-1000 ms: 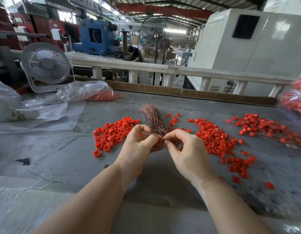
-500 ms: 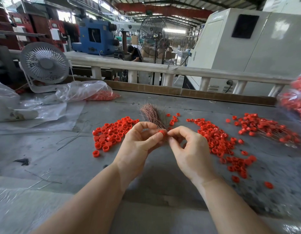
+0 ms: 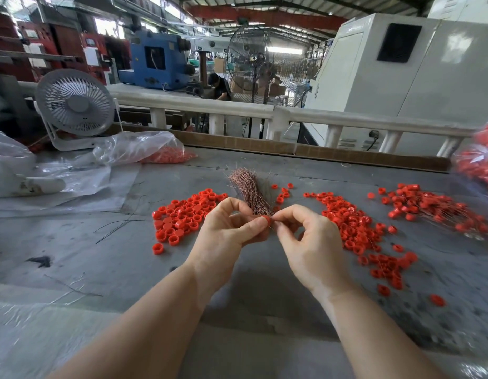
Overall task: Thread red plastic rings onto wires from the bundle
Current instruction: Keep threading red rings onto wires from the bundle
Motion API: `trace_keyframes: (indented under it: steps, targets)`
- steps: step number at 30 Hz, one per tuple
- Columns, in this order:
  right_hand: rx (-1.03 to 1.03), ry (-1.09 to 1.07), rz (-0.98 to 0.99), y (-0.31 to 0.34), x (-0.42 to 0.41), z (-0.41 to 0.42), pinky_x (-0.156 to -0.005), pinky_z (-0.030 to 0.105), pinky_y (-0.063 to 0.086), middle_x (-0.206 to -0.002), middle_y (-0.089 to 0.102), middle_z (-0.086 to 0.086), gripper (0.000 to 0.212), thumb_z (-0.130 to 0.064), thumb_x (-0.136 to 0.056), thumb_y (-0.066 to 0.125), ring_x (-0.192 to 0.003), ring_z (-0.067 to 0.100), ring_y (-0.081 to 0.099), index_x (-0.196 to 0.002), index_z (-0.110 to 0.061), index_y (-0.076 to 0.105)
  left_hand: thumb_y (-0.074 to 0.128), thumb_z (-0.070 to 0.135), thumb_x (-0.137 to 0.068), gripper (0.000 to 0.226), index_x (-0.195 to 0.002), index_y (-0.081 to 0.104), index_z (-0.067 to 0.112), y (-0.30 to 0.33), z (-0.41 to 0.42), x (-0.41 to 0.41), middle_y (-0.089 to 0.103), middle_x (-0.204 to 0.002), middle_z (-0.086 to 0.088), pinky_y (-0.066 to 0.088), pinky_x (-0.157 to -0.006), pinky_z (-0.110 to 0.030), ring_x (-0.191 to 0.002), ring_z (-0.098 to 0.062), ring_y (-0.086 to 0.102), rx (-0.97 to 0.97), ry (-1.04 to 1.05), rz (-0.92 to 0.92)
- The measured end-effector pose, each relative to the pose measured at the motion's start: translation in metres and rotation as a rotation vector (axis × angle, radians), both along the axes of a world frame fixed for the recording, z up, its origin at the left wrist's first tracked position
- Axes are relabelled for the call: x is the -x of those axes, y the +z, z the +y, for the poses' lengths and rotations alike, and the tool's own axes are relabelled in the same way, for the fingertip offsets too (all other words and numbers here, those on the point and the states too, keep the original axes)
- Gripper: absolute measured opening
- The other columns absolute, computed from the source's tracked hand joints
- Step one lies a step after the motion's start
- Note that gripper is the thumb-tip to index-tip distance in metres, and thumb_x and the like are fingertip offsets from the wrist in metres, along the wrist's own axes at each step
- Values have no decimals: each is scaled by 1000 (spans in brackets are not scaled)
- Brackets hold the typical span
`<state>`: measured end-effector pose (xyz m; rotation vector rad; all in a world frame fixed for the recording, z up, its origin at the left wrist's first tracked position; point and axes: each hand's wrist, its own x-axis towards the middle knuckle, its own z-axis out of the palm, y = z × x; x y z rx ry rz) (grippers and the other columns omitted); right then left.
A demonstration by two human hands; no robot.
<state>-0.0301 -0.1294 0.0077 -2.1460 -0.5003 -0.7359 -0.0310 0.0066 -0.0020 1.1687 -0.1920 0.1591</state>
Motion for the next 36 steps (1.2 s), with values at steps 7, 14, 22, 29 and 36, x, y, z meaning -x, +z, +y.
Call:
trace_keyframes:
  steps: [7, 14, 22, 29, 36]
  targets:
    - [-3, -2, -3, 1, 1, 0, -57, 13, 37, -63, 55, -15, 11, -5, -80, 67, -60, 6, 50, -76, -15, 68, 60, 3, -68, 17, -81, 52, 11, 3, 1, 0, 65, -68, -11, 57, -58, -24, -53, -14, 62, 322, -189, 177]
    - [-4, -4, -14, 2, 0, 0, -57, 10, 36, -65, 58, -13, 11, -5, -79, 67, -63, 4, 51, -77, -15, 68, 44, -7, -89, 18, -84, 53, 8, 4, 0, -1, 61, -64, -9, 57, -60, -27, -56, -12, 59, 369, -196, 205]
    - [-5, -11, -19, 2, 2, 0, -58, 7, 36, -63, 54, -17, 11, -5, -79, 68, -63, 0, 52, -76, -15, 68, 40, -10, -91, 21, -85, 49, 8, 6, -3, 1, 59, -61, -9, 56, -59, -26, -54, -12, 57, 299, -125, 173]
    - [-2, -12, -18, 1, 1, 1, -58, 9, 36, -61, 52, -18, 10, -6, -79, 68, -61, -1, 51, -75, -15, 68, 43, -11, -90, 20, -86, 48, 8, 6, -3, 1, 60, -65, -9, 55, -59, -24, -56, -13, 56, 246, -100, 145]
    - [9, 7, -20, 1, 1, 0, -58, 20, 41, -62, 53, -18, 11, -7, -80, 67, -59, 6, 50, -75, -16, 67, 53, -11, -84, 23, -86, 46, 11, 4, -2, 3, 61, -66, -8, 55, -59, -24, -56, -14, 63, 113, -78, 86]
